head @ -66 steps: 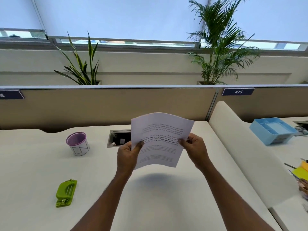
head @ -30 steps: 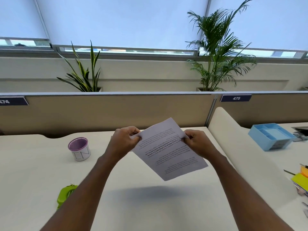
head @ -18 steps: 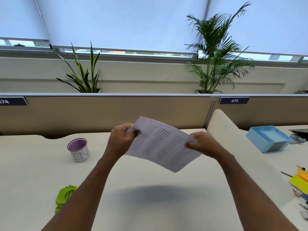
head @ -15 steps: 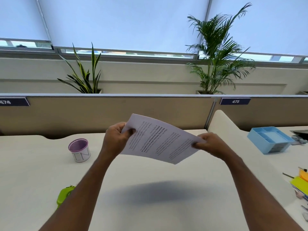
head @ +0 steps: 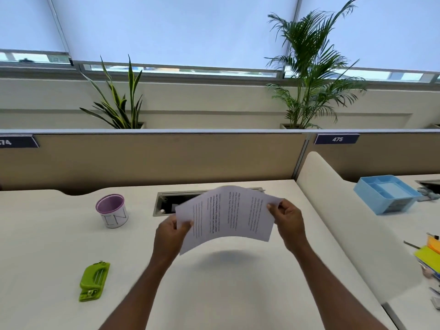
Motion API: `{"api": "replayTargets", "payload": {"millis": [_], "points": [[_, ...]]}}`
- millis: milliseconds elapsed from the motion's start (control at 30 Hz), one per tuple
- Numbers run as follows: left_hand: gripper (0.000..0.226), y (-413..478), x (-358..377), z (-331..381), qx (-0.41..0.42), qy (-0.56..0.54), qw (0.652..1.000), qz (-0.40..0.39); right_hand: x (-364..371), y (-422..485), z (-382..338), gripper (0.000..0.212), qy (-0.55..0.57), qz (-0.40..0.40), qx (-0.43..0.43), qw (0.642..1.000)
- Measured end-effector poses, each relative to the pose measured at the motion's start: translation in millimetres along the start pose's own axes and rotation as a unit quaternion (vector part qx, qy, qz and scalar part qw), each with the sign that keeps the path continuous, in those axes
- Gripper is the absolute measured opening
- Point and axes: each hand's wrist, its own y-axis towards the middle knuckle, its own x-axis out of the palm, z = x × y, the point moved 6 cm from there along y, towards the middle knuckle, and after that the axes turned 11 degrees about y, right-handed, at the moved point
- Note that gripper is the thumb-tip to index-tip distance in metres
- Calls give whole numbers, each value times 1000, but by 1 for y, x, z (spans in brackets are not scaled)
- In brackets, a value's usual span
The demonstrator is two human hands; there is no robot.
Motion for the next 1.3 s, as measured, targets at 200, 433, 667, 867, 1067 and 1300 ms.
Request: {"api": "replayTargets", "payload": {"millis": [200, 433, 667, 867, 1067, 1300], "points": [[23, -30, 28, -52, -58, 54, 997, 3, -6, -26, 58, 7, -47, 26, 48, 997], [21, -24, 29, -51, -48, 77, 996, 24, -9, -25, 65, 18, -70, 10, 44, 997], [9, -23, 26, -48, -46, 63, 997, 14, -15, -19, 56, 19, -146, 5, 40, 988], [6, 10, -5, -4, -5, 25, 999, 31, -5, 22, -28, 17, -246, -37, -94, 964], [2, 16, 2, 43, 89, 113, 989, -38, 35, 32, -107, 18, -317, -125, -187, 921], [23, 8, 22, 94, 158, 141, 977, -32, 77, 17, -136, 14, -355, -221, -201, 886]]}}
